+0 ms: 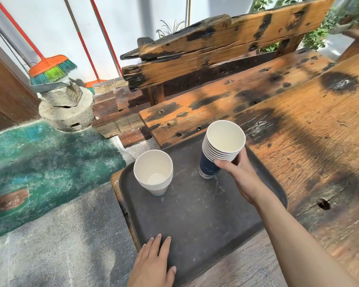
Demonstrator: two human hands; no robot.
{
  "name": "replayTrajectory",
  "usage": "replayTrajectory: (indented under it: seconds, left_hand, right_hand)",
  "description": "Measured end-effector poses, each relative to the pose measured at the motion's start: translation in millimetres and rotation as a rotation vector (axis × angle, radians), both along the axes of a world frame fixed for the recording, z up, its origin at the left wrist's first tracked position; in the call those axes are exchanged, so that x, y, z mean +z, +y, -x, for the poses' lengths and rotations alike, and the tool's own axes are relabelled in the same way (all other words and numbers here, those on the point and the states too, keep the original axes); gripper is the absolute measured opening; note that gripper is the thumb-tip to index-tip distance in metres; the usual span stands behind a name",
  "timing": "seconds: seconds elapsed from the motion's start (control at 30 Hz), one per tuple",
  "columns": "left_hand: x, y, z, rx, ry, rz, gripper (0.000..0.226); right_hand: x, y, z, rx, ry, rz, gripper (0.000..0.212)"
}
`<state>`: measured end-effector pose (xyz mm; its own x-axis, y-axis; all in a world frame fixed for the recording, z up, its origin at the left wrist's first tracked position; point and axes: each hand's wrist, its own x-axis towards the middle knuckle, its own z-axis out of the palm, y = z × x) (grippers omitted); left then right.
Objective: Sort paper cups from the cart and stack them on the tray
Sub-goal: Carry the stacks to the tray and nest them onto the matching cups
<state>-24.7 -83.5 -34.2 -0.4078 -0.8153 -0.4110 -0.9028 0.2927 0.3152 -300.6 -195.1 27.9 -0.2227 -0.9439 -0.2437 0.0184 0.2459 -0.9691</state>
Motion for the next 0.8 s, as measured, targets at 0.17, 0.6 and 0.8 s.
replayTrajectory:
  seconds: [0.17, 0.6, 0.8]
  left_hand:
    - [3, -39, -1, 0.42, 0.42, -0.026, 0.087]
    - [-8, -136, 25, 0.773, 0.876, -0.102, 0.083]
    - [-12, -125, 36, 0.757, 0.879, -0.147, 0.085]
  right_hand:
    - [-8, 7, 3, 0.018, 0.051, -0.033, 0.105]
    - [-30, -13, -3, -0.006, 0.168, 0.053, 0.095]
    - [-37, -9, 2, -0.007, 0.186, 0.032, 0.094]
